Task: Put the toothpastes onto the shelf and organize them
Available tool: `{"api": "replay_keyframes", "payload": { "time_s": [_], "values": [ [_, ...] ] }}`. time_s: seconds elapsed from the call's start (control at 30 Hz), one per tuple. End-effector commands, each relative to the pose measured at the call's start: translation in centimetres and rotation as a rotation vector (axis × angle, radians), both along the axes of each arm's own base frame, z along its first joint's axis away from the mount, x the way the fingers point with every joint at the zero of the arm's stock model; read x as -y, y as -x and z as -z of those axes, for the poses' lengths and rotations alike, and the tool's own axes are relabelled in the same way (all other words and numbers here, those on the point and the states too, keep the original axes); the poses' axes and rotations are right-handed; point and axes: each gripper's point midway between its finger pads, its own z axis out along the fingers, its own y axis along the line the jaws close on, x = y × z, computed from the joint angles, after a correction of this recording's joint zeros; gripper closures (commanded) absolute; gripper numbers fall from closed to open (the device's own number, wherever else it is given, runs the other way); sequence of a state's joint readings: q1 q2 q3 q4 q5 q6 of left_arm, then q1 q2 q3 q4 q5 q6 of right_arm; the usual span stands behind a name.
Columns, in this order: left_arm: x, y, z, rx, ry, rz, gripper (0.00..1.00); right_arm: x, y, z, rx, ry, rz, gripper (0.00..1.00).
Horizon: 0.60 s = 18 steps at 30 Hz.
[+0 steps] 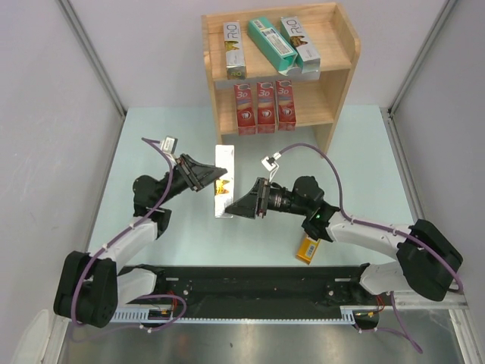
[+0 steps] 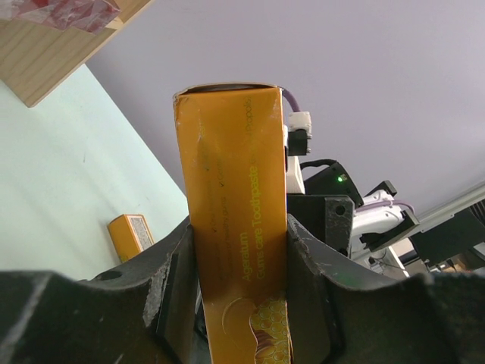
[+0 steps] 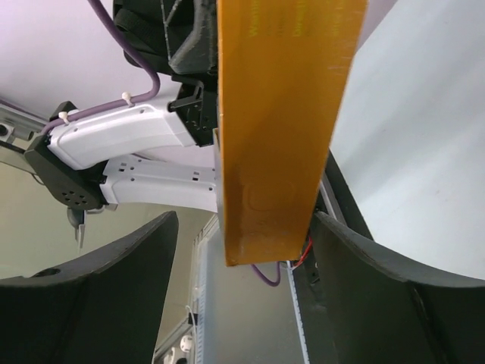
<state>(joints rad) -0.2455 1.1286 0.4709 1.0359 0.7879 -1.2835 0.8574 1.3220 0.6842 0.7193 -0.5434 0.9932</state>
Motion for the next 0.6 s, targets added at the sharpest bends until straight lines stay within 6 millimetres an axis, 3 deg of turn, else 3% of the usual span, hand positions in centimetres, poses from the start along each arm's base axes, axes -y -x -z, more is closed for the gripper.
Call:
{"api": "replay_keyframes", "payload": {
  "time_s": [0.0,0.33,0.5,0.57],
  "values": [
    [-0.8,0.4,-2.0,0.081,0.049,-0.048,0.55,-0.9,0.6,-2.1,0.049,-0.068,-0.010,0.25],
    [-1.5,0.0,-2.8,0.083,0.078,-0.115,0.52,-1.1,0.6,-3.6,0.104,-0.050,0.000,0.50],
    [-1.5,0.1,-2.8,0.092,0.062,-0.119,0.45,-0.8,0.5,-4.5,0.137,-0.046,0.021,0.65],
    [-1.5,0.1,-2.9,0.088,0.054,-0.122,0.41,-0.7,0.3,-4.7,0.142,-0.042,0.026,0.66]
  ]
}}
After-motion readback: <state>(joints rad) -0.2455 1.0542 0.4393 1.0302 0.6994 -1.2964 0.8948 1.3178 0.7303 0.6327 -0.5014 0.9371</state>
